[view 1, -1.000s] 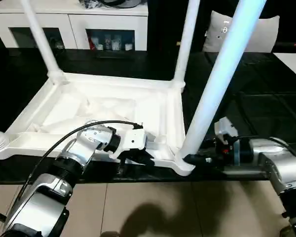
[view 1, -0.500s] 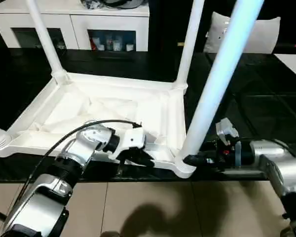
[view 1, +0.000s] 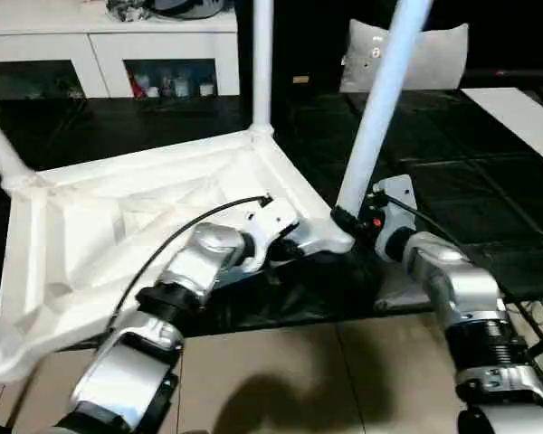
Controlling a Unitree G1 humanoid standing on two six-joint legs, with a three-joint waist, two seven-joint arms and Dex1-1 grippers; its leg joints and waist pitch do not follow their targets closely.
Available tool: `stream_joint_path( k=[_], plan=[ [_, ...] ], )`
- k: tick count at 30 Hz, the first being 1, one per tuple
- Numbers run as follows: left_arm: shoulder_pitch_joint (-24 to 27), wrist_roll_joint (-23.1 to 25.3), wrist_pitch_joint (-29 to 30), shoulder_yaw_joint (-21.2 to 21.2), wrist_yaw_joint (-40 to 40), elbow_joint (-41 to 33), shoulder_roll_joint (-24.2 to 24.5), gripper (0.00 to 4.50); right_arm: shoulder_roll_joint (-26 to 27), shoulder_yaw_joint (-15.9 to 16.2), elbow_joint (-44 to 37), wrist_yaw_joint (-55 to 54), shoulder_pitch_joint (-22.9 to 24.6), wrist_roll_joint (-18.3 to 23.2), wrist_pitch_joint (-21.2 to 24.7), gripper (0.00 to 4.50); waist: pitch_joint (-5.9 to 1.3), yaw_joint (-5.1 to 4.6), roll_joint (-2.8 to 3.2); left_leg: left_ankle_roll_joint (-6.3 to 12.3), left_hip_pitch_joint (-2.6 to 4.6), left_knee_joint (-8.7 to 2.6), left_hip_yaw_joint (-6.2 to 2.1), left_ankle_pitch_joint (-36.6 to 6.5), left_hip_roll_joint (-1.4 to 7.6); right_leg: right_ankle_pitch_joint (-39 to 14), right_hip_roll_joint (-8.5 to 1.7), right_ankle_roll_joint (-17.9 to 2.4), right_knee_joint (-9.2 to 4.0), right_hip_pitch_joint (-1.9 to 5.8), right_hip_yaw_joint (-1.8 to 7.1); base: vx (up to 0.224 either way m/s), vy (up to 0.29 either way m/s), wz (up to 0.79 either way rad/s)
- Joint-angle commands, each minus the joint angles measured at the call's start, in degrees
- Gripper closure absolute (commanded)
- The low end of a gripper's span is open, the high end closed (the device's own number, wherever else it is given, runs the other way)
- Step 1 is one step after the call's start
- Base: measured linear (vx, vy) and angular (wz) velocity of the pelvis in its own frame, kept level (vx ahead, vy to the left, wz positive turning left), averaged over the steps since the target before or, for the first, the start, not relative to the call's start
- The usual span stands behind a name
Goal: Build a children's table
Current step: Rotate leg to tighten
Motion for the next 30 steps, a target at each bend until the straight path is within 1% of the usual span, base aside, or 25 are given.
stream_joint_path(
  k=[1,2,3,4,5,8,10,11,12,13,14,15,16,18,20,21,22,23,24,25,26,27,28,29,30],
  plan=[
    [-0.5,-1.3,-1.8,0.8,1.1,-0.7,-2.3,4.50,2.0,0.3,1.0,0.0,-0.3,1.0,-0.6,1.77,-3.96,0.37,-0.64,3.29,-0.58,-3.31,0.55,-2.6,0.28,-2.8,-2.94,-12.1,-3.92,3.77,2.29,0.000,0.000,0.00],
    [-0.2,-1.1,-3.3,0.2,0.1,-1.2,-2.0,4.50,2.4,-0.5,0.1,1.2,0.2,2.1,-1.4,1.66,-3.93,0.33,-0.63,3.55,-0.58,-3.31,0.60,-2.7,0.32,-2.2,-2.96,-12.5,-3.90,3.75,2.31,0.000,0.000,0.00],
    [-0.2,-1.1,-3.4,0.1,0.0,-1.2,-1.9,4.50,2.4,-0.5,-0.1,1.4,0.3,2.2,-1.5,1.66,-3.91,0.38,-0.65,3.96,-0.54,-3.33,0.61,-3.2,0.35,-2.1,-3.05,-12.8,-3.96,3.82,2.30,0.000,0.000,0.00],
    [0.1,-1.0,-4.0,-0.2,-0.9,-1.5,-1.4,4.50,1.7,-0.4,-0.7,2.7,0.7,2.3,-1.8,1.53,-3.90,0.40,-0.75,4.23,-0.47,-3.36,0.62,-3.4,0.37,-2.1,-3.03,-13.1,-3.99,3.91,2.25,0.000,0.000,0.00],
    [0.3,-0.7,-4.7,-0.9,-1.7,-1.6,-0.5,4.50,0.6,0.0,-1.5,4.2,1.3,2.3,-1.6,1.43,-3.89,0.43,-0.72,4.54,-0.57,-3.31,0.68,-3.4,0.31,-1.9,-3.04,-13.1,-3.97,4.04,2.29,0.000,0.000,0.00],
    [0.8,0.1,-7.0,-2.2,-4.0,-1.2,1.4,4.50,-2.3,0.3,-1.6,7.6,2.4,2.2,-2.7,1.15,-3.90,0.64,-0.66,5.00,-0.47,-3.29,0.69,-3.5,0.39,-2.1,-3.14,-12.9,-4.08,4.08,2.31,0.000,0.000,0.00],
    [1.2,0.5,-8.4,-2.8,-5.9,-1.1,2.7,4.50,-4.2,0.6,-1.6,10.5,2.9,2.6,-3.8,0.98,-3.88,0.65,-0.64,5.11,-0.53,-3.32,0.69,-3.6,0.42,-2.0,-3.17,-13.0,-4.07,4.11,2.29,0.000,0.000,0.00],
    [1.2,0.5,-8.4,-2.8,-5.9,-1.1,2.7,4.50,-4.2,0.6,-1.6,10.5,2.9,2.6,-3.8,0.89,-3.83,0.63,-0.71,4.99,-0.52,-3.32,0.73,-3.9,0.44,-2.3,-3.16,-13.1,-4.09,4.06,2.31,0.000,0.000,0.00],
    [1.5,0.6,-9.9,-3.3,-8.0,-1.1,3.8,4.50,-6.1,1.1,-2.0,13.5,3.5,2.6,-4.8,0.80,-3.79,0.64,-0.71,4.91,-0.53,-3.35,0.71,-4.2,0.42,-2.6,-3.15,-13.1,-4.11,4.08,2.28,0.000,0.000,0.00],
    [2.0,0.8,-11.9,-4.0,-11.2,-1.3,5.4,4.50,-9.1,2.5,-2.5,18.1,4.4,1.5,-6.8,0.73,-3.80,0.71,-0.60,4.97,-0.44,-3.35,0.70,-4.8,0.49,-3.3,-3.17,-13.1,-4.24,4.07,2.25,0.000,0.000,0.00],
    [2.2,0.8,-13.3,-4.5,-13.0,-1.3,6.2,4.50,-10.5,3.0,-2.5,20.0,4.6,1.0,-7.8,0.73,-3.84,0.84,-0.63,5.10,-0.50,-3.30,0.70,-4.5,0.62,-2.6,-3.22,-13.2,-4.09,4.20,2.36,0.000,0.000,0.00],
    [2.3,0.8,-13.6,-4.6,-13.3,-1.3,6.4,4.50,-10.7,3.1,-2.5,20.3,4.7,0.9,-8.0,0.73,-3.93,1.02,-0.58,5.17,-0.45,-3.27,0.63,-4.3,0.68,-2.0,-3.25,-13.3,-3.99,4.14,2.32,0.000,0.000,0.00],
    [2.6,1.1,-15.9,-5.7,-16.5,-1.3,8.0,4.50,-13.1,4.0,-2.1,24.0,4.8,0.4,-9.9,0.73,-3.87,0.97,-0.66,5.38,-0.46,-3.24,0.69,-4.2,0.60,-1.2,-3.15,-13.5,-3.91,4.05,2.29,0.000,0.000,0.00],
    [2.7,1.7,-17.6,-7.0,-18.2,-0.9,9.3,4.50,-15.3,5.0,-2.4,28.9,5.1,0.8,-11.5,0.73,-3.82,1.09,-0.63,5.83,-0.46,-3.20,0.74,-5.3,0.59,-2.4,-3.18,-13.6,-4.03,4.07,2.24,0.000,0.000,0.00],
    [2.6,2.5,-19.7,-8.4,-20.3,-0.4,10.4,4.50,-17.4,6.3,-3.4,34.8,5.6,1.9,-13.4,0.73,-3.75,1.40,-0.60,5.89,-0.24,-3.25,0.79,-6.1,0.83,-3.8,-3.23,-13.6,-4.10,3.89,2.25,0.000,0.000,0.00],
    [2.7,2.5,-19.8,-8.5,-20.5,-0.4,10.5,4.50,-17.4,6.3,-3.4,35.0,5.6,2.0,-13.4,0.73,-3.73,1.50,-0.59,5.97,-0.20,-3.24,0.84,-6.3,0.86,-4.1,-3.25,-13.7,-4.15,3.81,2.27,0.000,0.000,0.00],
    [3.1,2.0,-21.9,-9.0,-23.9,-0.8,11.3,4.50,-18.3,6.8,-3.7,38.7,5.4,3.2,-13.3,0.73,-3.77,1.63,-0.62,6.02,-0.25,-3.24,0.83,-6.3,0.93,-4.0,-3.25,-13.9,-4.05,3.85,2.25,0.000,0.000,0.00],
    [3.3,1.8,-22.6,-9.4,-25.3,-1.1,11.8,4.50,-18.8,7.2,-3.9,40.7,5.4,3.7,-13.1,0.73,-3.85,1.83,-0.62,6.19,-0.28,-3.22,0.80,-5.8,1.02,-3.3,-3.19,-14.2,-3.83,3.92,2.18,0.000,0.000,0.00],
    [3.3,1.8,-22.6,-9.4,-25.3,-1.1,11.8,4.50,-18.8,7.2,-3.9,40.7,5.4,3.7,-13.1,0.88,-3.83,1.85,-0.60,6.24,-0.32,-3.20,0.83,-5.5,1.05,-2.8,-3.16,-14.4,-3.78,3.86,2.19,0.000,0.000,0.00],
    [3.7,1.6,-24.0,-10.1,-28.1,-1.7,12.8,4.50,-19.8,8.2,-4.2,44.5,5.3,5.0,-12.2,1.06,-3.86,2.04,-0.65,6.38,-0.18,-3.14,0.86,-5.5,1.10,-2.4,-3.16,-14.9,-3.73,3.78,2.14,0.000,0.000,0.00],
    [3.8,1.5,-24.7,-10.2,-29.2,-1.9,13.1,4.50,-20.2,8.6,-4.3,46.0,5.2,5.5,-11.7,1.06,-3.84,2.22,-0.78,6.52,-0.25,-3.12,0.89,-5.5,1.15,-2.1,-3.16,-15.0,-3.62,3.80,2.16,0.000,0.000,0.00],
    [3.8,1.5,-24.8,-10.3,-29.4,-1.8,13.2,4.50,-20.3,8.6,-4.2,46.2,5.2,5.6,-11.7,1.06,-3.84,2.52,-0.64,6.36,-0.19,-3.12,0.88,-5.5,1.22,-2.4,-3.28,-15.0,-3.62,3.67,2.17,0.000,0.000,0.00],
    [3.8,1.4,-25.5,-10.4,-30.4,-1.8,13.6,4.50,-20.5,9.0,-4.0,47.7,5.0,5.9,-11.6,1.23,-3.83,2.59,-0.91,6.30,-0.17,-3.10,0.96,-5.7,1.18,-2.8,-3.25,-14.9,-3.67,3.64,2.18,0.000,0.000,0.00],
    [3.9,1.2,-26.3,-10.9,-32.2,-2.3,14.3,4.50,-21.0,9.7,-3.9,50.4,4.8,6.6,-10.6,1.40,-3.82,2.92,-0.79,6.13,-0.03,-3.16,0.91,-6.0,1.22,-3.7,-3.32,-14.8,-3.67,3.56,2.19,0.000,0.000,0.00],
    [4.0,1.0,-26.9,-11.2,-33.4,-2.8,15.0,4.50,-21.4,10.3,-3.8,52.4,4.7,7.0,-10.2,1.40,-3.81,2.94,-0.97,6.12,-0.04,-3.17,0.95,-6.2,1.24,-3.9,-3.31,-14.8,-3.65,3.63,2.20,0.000,0.000,0.00]
  ],
)
